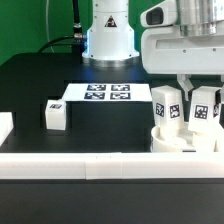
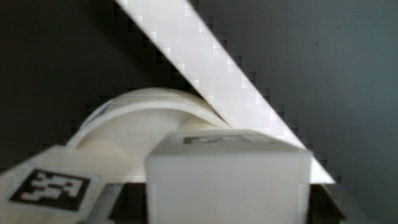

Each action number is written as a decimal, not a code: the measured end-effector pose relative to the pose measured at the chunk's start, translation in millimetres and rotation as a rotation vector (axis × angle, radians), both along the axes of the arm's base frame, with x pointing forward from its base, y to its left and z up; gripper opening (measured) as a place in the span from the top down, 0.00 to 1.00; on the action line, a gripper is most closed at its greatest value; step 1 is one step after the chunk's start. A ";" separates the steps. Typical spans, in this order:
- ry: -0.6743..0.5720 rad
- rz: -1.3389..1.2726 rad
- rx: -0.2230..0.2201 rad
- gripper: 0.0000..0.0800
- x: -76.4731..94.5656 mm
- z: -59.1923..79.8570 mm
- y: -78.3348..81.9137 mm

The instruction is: Assemble stool

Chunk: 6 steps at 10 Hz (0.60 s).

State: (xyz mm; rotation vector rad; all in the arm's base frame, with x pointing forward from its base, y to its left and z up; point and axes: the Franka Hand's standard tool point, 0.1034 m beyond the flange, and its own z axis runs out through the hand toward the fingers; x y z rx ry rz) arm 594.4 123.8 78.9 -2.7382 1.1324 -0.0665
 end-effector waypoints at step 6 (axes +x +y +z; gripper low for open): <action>0.061 -0.602 0.171 0.58 0.9 -0.8 2.4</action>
Offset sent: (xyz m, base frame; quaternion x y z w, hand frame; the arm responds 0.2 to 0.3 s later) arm -0.0155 -0.0073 -0.0117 0.0289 -0.0266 0.2894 0.9564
